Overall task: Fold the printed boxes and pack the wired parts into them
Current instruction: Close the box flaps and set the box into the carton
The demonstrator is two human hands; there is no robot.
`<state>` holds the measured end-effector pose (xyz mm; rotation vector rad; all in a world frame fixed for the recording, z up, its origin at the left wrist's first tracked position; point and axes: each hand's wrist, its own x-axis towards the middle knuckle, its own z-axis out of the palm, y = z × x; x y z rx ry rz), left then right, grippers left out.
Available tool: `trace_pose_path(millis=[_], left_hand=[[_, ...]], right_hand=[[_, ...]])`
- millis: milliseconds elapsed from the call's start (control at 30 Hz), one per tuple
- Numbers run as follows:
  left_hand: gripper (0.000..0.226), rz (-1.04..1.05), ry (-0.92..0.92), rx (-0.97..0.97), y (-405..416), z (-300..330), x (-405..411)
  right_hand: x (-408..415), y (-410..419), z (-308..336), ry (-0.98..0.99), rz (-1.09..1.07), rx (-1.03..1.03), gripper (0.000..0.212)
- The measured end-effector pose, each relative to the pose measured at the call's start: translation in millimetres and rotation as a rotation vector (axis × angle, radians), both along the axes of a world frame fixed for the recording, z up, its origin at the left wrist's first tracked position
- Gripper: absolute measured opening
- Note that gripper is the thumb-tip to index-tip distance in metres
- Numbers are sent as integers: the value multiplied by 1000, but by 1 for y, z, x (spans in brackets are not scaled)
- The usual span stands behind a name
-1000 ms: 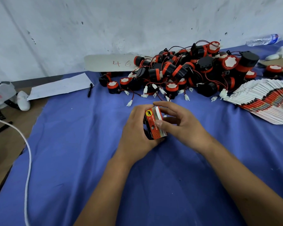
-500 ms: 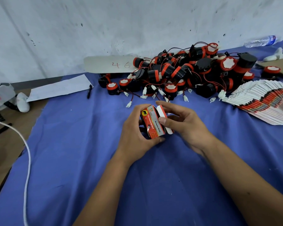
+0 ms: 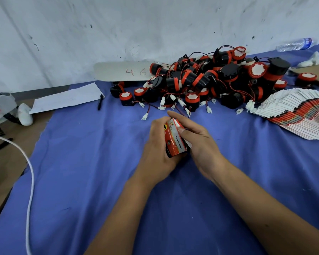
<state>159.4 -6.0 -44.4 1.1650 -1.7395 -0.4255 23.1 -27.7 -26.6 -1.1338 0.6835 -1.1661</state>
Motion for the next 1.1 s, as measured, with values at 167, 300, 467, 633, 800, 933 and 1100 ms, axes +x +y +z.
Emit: trace_pose_path(millis=[167,300,467,633,800,933,1100], left_hand=[[71,6,-38,10,-5,-5,1],[68,7,8,25,-6,-7,2],[73,26,152,108,-8,-6,7],[74,29,179,128,-8,-4,7],[71,71,204,139,-8,-4,3],[70,128,253,171,-8,-2,2],[70,145,268,194,-7,1,-2]], right_hand=[[15,2,6,54,-109,-7,50],[18,4,4,165,-117,-106,60],[12,-1,-4,20,-33,-67,46],[15,2,-9,-146,-198,-8,12],[23,4,-12,-91,-338,-21,12],[22,5,-15,-27,-266,-58,23],[10,6,-16,113,-291,-129,21]])
